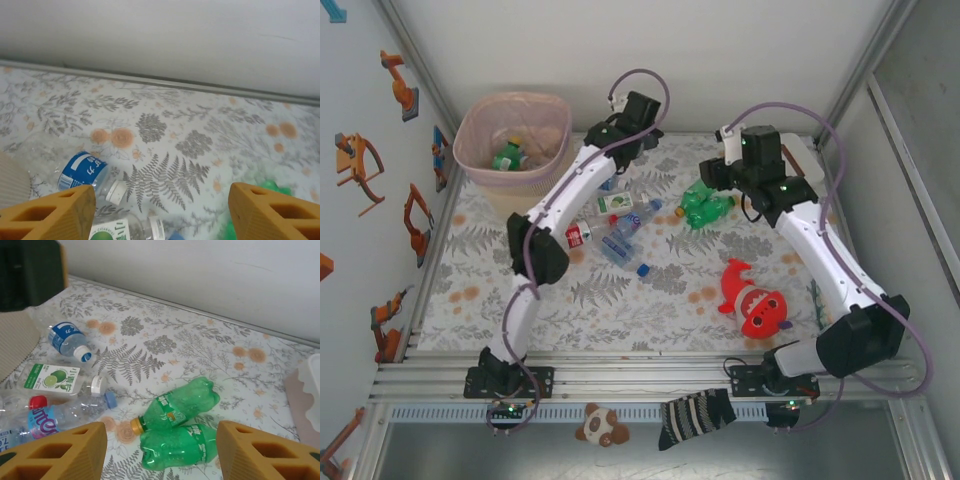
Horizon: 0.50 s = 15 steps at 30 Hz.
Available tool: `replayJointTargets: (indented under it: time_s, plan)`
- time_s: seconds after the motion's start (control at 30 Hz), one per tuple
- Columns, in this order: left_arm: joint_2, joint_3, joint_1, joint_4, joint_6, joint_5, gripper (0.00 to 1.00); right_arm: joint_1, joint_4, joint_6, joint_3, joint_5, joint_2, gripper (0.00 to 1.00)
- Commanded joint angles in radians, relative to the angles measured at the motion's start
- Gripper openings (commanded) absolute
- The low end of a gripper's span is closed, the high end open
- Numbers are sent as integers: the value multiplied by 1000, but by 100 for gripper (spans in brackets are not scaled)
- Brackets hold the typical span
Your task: Put the plastic bottles in the bin
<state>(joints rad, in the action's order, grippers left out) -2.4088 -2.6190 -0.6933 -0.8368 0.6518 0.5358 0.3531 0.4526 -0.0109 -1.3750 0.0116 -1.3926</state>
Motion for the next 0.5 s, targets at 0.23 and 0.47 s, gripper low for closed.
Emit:
replayJointTargets:
  time_s: [0.23,0.47]
  plan:
    - [-97,38,59,-130,411,62,80,-17,30,12,40,-29,42,59]
    - [-147,46,83,-133,603,30,84,-17,35,11,56,-30,49,59]
